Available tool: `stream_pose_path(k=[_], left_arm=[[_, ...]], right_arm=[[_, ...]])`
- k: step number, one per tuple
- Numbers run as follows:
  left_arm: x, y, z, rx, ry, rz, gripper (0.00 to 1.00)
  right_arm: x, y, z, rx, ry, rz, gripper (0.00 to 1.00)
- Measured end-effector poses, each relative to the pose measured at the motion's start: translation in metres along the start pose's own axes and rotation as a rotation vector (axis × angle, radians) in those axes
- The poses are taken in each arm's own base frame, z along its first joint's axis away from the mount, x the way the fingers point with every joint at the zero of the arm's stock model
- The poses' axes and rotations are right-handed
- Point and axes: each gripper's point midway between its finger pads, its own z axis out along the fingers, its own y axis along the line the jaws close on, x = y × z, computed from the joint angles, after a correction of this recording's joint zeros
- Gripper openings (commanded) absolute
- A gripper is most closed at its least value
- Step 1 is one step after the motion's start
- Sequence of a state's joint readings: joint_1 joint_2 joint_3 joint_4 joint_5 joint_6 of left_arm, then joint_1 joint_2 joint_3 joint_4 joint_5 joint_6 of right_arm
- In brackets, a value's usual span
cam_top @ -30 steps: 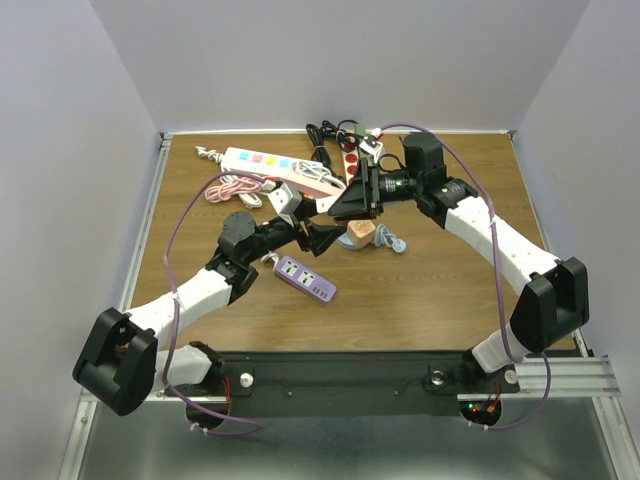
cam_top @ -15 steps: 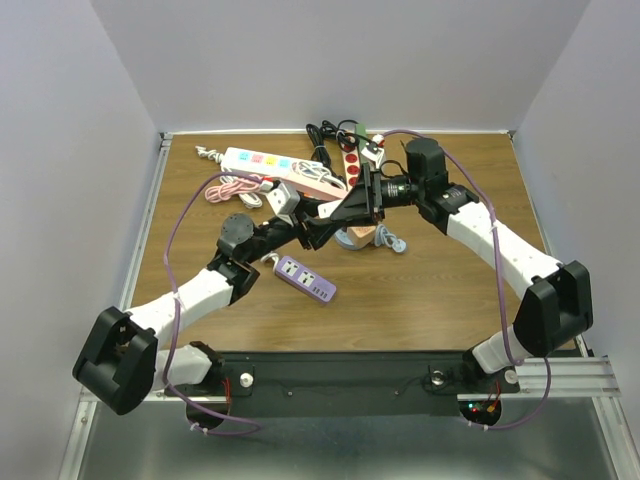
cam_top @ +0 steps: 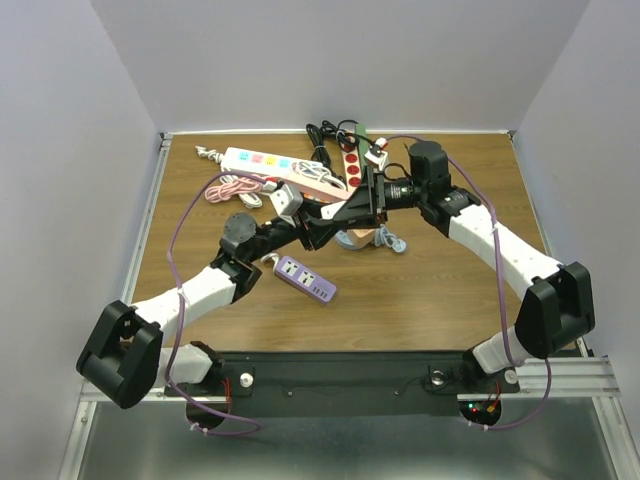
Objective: Insert the plug
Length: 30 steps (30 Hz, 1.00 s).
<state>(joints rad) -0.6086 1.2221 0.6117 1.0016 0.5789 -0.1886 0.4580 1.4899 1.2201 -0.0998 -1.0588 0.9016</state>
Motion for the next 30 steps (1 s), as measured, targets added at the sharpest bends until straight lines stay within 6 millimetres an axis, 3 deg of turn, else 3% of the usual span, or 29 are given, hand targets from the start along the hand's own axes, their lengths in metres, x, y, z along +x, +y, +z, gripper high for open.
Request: stream_pose_path(k=[1, 7, 16, 25, 30], left_arm=[[0.001, -0.001, 0.0, 0.007, 0.005, -0.002, 0.0], [0.012, -0.015, -0.003, 0.087, 0.06, -0.023, 0.0], [0.038, -0.07, -0.017, 0.321, 0.186, -0.17, 0.0], [0.055, -0.074, -0.021, 0.351, 0.238, -0.213, 0.0], [0.097, -0.069, -0.026, 0.348, 0.374, -0.299, 0.0]], right_arm=[[0.001, -0.001, 0.0, 0.0, 0.0, -0.001, 0.56], [0.005, -0.014, -0.007, 0.02, -0.012, -0.023, 0.73], [-0.024, -0.027, -0.023, 0.056, -0.122, -0.194, 0.79], [-0.012, -0.05, -0.034, 0.129, -0.128, -0.353, 0.79], [0.009, -0.044, -0.055, 0.195, -0.14, -0.538, 0.75]])
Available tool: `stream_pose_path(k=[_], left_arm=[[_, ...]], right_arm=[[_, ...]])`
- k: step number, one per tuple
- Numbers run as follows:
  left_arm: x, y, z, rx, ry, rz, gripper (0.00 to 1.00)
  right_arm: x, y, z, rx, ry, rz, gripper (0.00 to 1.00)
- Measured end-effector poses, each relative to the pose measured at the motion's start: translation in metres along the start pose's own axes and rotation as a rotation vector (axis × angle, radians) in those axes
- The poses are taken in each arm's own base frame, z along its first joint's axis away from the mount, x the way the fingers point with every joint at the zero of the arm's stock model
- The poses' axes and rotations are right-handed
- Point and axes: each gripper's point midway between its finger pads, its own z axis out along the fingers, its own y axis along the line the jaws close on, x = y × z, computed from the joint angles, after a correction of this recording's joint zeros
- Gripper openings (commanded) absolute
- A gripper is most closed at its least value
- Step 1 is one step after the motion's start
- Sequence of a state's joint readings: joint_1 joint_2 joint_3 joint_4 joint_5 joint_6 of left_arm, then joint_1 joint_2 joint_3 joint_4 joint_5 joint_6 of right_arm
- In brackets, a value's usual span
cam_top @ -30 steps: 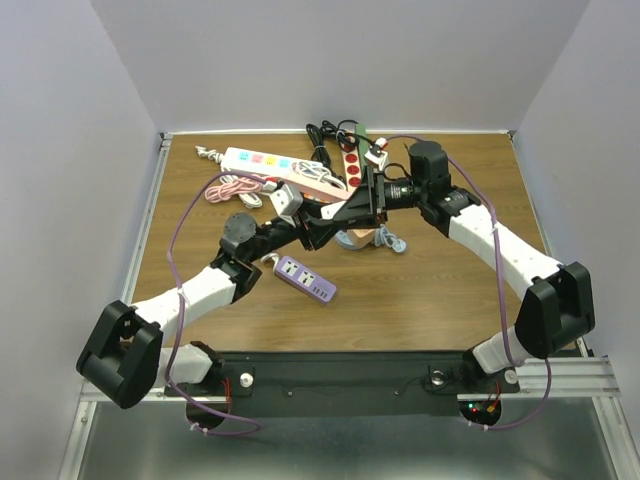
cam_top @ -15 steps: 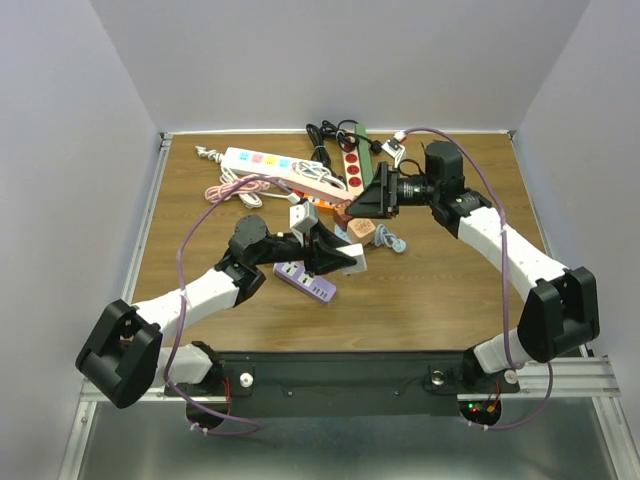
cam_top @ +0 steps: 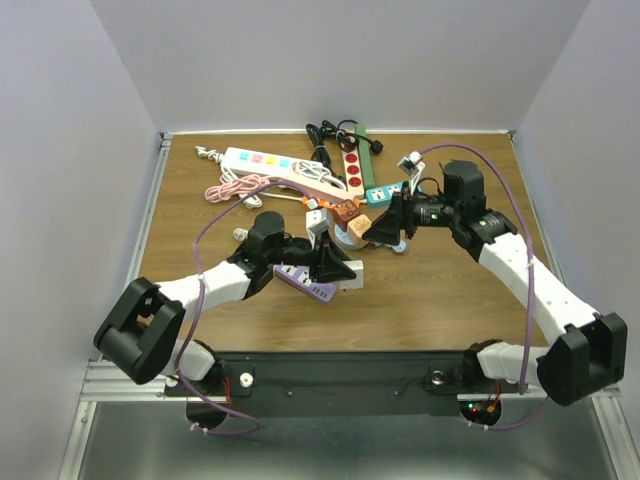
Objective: Insert the plug
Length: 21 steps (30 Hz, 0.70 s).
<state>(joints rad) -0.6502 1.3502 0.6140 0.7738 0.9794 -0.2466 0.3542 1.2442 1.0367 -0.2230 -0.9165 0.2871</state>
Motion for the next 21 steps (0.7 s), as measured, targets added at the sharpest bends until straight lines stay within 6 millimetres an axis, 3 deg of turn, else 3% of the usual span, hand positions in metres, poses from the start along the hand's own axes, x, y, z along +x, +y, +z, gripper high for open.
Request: stream_pose_path(k=[3, 7, 12, 21], left_arm=[[0.015, 0.008, 0.002, -0.002, 0.053, -0.052, 0.0], [0.019, 0.006, 0.002, 0.013, 0.076, -0.069, 0.0], [0.013, -0.001, 0.003, 0.054, 0.081, -0.063, 0.0], [0.014, -0.008, 0.002, 0.094, 0.094, -0.076, 0.0]], right_arm=[[0.006, 0.006, -0.009, 0.005, 0.003, -0.074, 0.72], [0.023, 0.0, -0.011, 0.013, 0.046, -0.105, 0.72], [0.053, -0.009, -0.005, 0.018, 0.135, -0.1, 0.73], [0.083, 0.003, 0.017, -0.058, 0.246, -0.138, 0.71]])
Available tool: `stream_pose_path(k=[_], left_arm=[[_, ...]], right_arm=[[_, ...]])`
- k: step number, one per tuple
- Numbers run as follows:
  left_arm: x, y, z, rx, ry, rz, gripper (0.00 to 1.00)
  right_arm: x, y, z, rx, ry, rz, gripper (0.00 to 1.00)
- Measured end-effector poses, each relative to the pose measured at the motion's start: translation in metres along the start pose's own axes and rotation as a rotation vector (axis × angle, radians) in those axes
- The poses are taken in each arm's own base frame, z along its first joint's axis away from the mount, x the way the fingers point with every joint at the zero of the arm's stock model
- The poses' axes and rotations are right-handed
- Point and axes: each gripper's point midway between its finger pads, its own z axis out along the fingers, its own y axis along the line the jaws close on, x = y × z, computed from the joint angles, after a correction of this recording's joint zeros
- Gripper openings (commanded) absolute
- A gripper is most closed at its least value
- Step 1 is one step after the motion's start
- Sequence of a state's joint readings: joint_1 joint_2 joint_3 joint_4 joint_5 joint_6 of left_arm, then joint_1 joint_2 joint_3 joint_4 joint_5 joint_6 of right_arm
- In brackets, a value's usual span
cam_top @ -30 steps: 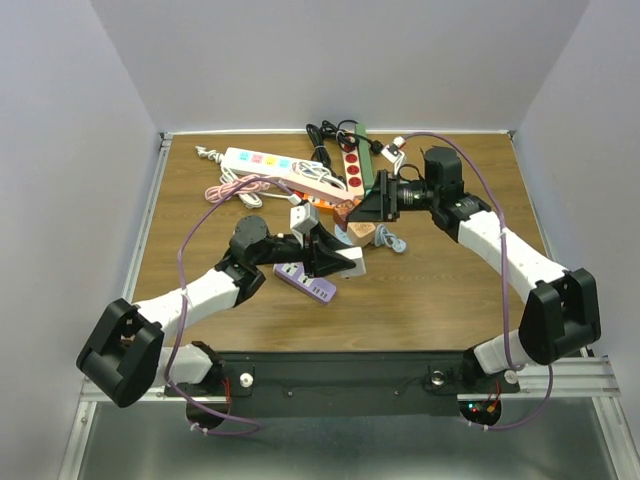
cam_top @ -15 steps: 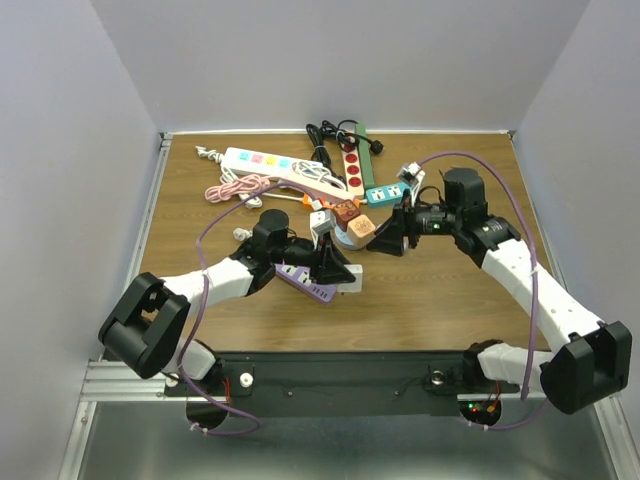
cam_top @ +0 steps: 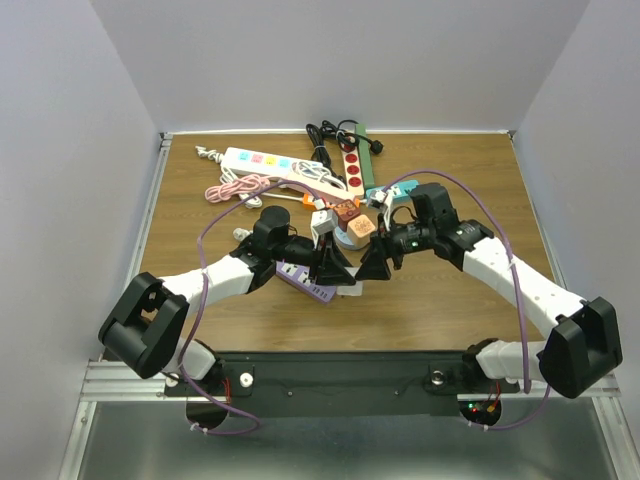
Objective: Insert the plug
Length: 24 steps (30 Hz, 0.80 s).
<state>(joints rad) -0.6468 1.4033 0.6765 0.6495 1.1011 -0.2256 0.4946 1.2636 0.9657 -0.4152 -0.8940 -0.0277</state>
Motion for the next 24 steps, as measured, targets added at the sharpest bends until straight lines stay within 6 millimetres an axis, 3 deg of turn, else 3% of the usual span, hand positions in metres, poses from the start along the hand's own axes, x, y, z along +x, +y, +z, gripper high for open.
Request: stream_pose_path(k=[11, 17, 24], left_arm=[[-0.003, -0.005, 0.001, 0.031, 0.012, -0.012, 0.0], [-0.001, -0.007, 0.001, 0.054, 0.024, -0.026, 0.0], [0.005, -0.011, 0.001, 0.075, 0.045, -0.056, 0.0]], right_arm=[[0.006, 0.019, 0.008, -0.076, 0.029, -0.028, 0.68], [0.011, 0.026, 0.013, -0.091, 0.051, -0.049, 0.43], [0.018, 0.029, 0.016, -0.096, 0.077, -0.042, 0.38]])
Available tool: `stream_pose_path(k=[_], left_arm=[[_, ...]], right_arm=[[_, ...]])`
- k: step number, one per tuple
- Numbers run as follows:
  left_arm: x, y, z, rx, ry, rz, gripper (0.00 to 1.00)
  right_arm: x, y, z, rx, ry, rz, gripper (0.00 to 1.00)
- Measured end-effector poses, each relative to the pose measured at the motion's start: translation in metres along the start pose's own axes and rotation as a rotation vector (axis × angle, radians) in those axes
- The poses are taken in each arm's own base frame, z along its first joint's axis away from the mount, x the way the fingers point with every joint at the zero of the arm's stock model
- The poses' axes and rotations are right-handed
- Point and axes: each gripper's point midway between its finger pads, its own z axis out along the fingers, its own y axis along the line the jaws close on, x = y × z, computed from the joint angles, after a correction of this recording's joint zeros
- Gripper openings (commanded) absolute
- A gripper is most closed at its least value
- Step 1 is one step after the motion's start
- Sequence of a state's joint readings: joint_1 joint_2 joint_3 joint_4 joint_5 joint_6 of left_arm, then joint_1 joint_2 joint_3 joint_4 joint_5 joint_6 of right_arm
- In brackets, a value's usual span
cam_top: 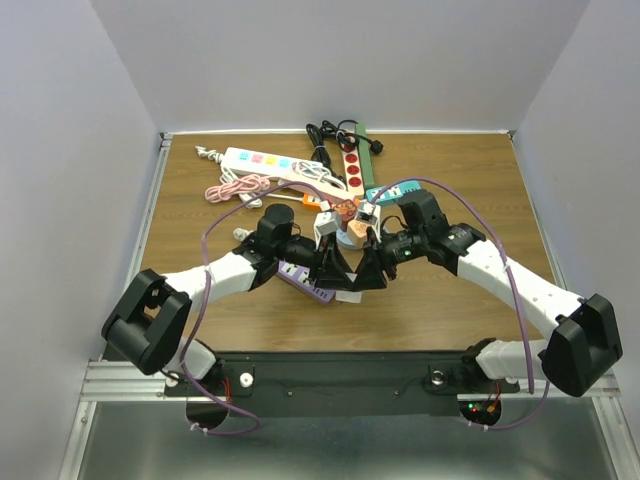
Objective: Insert the plug
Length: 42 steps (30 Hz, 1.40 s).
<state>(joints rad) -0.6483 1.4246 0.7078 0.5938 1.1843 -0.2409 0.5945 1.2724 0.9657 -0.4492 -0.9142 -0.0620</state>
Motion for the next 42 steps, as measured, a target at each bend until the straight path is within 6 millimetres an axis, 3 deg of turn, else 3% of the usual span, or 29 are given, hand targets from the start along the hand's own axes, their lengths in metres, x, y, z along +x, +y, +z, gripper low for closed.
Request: stream_pose_path(k=[28, 31, 34, 35, 36, 40, 42], left_arm=[[0.015, -0.008, 0.001, 0.14, 0.08, -0.127, 0.0], [0.015, -0.009, 0.0, 0.147, 0.083, -0.131, 0.0], [0.016, -0.011, 0.0, 0.153, 0.088, -0.141, 0.0], [0.017, -0.011, 0.0, 0.153, 0.088, -0.143, 0.0], [0.017, -0.011, -0.001, 0.154, 0.09, -0.147, 0.0], [0.017, -0.007, -0.002, 0.137, 0.085, -0.153, 0.05], [0.016, -0.003, -0.002, 0.118, 0.079, -0.152, 0.15]], right_arm=[[0.017, 0.008, 0.008, 0.019, 0.077, 0.037, 0.49], [0.017, 0.009, 0.009, 0.017, 0.079, 0.034, 0.42], [0.018, 0.01, 0.01, 0.015, 0.084, 0.032, 0.23], [0.018, 0.011, 0.011, 0.014, 0.087, 0.032, 0.04], [0.019, 0.011, 0.012, 0.014, 0.089, 0.033, 0.0], [0.019, 0.008, 0.012, 0.031, 0.09, 0.032, 0.01], [0.018, 0.005, 0.013, 0.049, 0.089, 0.027, 0.01]])
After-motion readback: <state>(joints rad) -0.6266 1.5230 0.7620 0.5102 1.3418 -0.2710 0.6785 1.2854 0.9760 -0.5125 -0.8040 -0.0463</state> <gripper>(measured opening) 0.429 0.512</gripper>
